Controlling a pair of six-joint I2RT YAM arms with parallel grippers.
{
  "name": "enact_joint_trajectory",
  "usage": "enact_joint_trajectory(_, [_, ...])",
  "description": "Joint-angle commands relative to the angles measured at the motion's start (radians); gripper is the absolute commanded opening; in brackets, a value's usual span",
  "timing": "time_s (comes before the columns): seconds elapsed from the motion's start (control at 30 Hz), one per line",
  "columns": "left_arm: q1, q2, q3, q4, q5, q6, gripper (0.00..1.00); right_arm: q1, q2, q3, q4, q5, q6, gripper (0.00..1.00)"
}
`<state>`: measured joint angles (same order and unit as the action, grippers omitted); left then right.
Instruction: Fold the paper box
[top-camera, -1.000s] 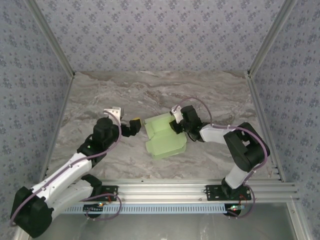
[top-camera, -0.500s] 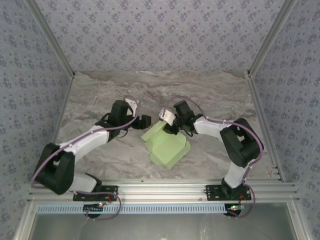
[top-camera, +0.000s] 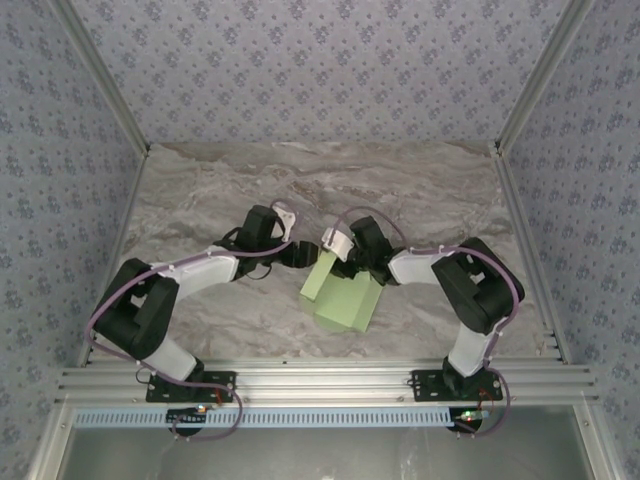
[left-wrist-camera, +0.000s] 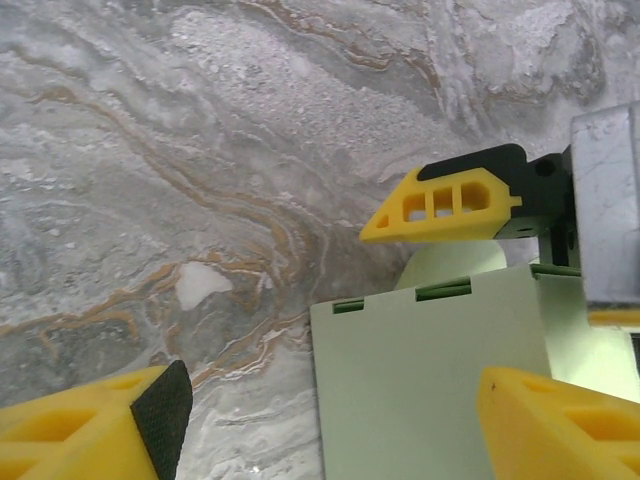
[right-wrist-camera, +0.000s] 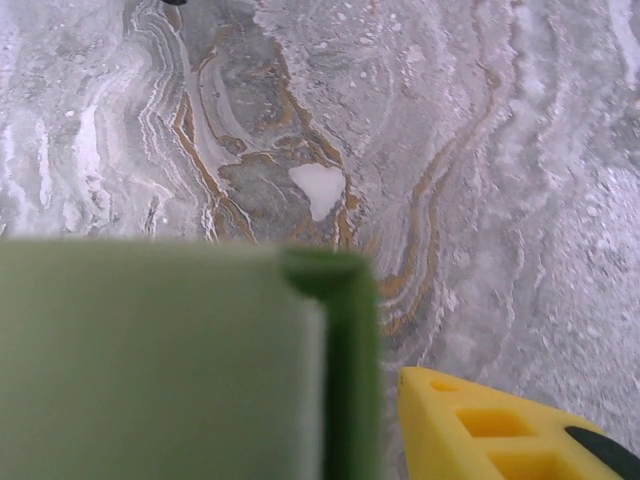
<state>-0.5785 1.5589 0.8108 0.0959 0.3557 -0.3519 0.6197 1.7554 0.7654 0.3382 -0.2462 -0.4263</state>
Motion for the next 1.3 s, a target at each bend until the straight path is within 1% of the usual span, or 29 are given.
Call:
enact_joint_trajectory(0.0, [-0.010,0.008,0.054,-0.034,0.034,0.033,0.78,-0.011,-0.033,-0.077,0.093,0.004,0.056,0.46])
enact_joint_trajectory(0.1, [-0.011,0.005,0.075,-0.051,0.046,0.038,0.78,-0.039,-0.058,-0.125,0.148,-0.028,0.090,0.49])
enact_joint_trajectory(0.27, [-0.012,0.009,0.106,-0.062,0.062,0.039,0.79,-0.064,-0.080,-0.178,0.245,-0.064,0.147,0.52])
enact_joint_trajectory(0.33, [-0.016,0.015,0.120,-0.071,0.066,0.039,0.79,-0.065,-0.078,-0.175,0.248,-0.074,0.149,0.54])
enact_joint_trajectory(0.5, [-0.024,0.041,0.146,-0.091,0.070,0.051,0.80,-0.062,-0.087,-0.166,0.263,-0.075,0.179,0.54])
enact_joint_trajectory(0.67, [-0.024,0.065,0.161,-0.115,0.033,0.065,0.79,-0.057,-0.105,-0.161,0.273,-0.091,0.181,0.54])
enact_joint_trajectory(0.7, [-0.025,0.070,0.166,-0.128,0.022,0.070,0.78,-0.058,-0.103,-0.164,0.280,-0.101,0.179,0.54])
enact_joint_trajectory(0.83, [-0.026,0.094,0.181,-0.148,0.011,0.087,0.67,-0.060,-0.085,-0.161,0.330,-0.161,0.187,0.54])
enact_joint_trajectory(0.97, [-0.025,0.120,0.198,-0.163,0.006,0.094,0.57,-0.058,-0.056,-0.147,0.380,-0.176,0.216,0.53])
enact_joint_trajectory(1.13, [-0.019,0.141,0.211,-0.155,0.017,0.103,0.55,-0.054,-0.010,-0.114,0.406,-0.170,0.224,0.52])
enact_joint_trajectory(1.27, [0.000,0.148,0.215,-0.144,0.055,0.103,0.55,-0.055,0.018,-0.105,0.438,-0.140,0.228,0.51])
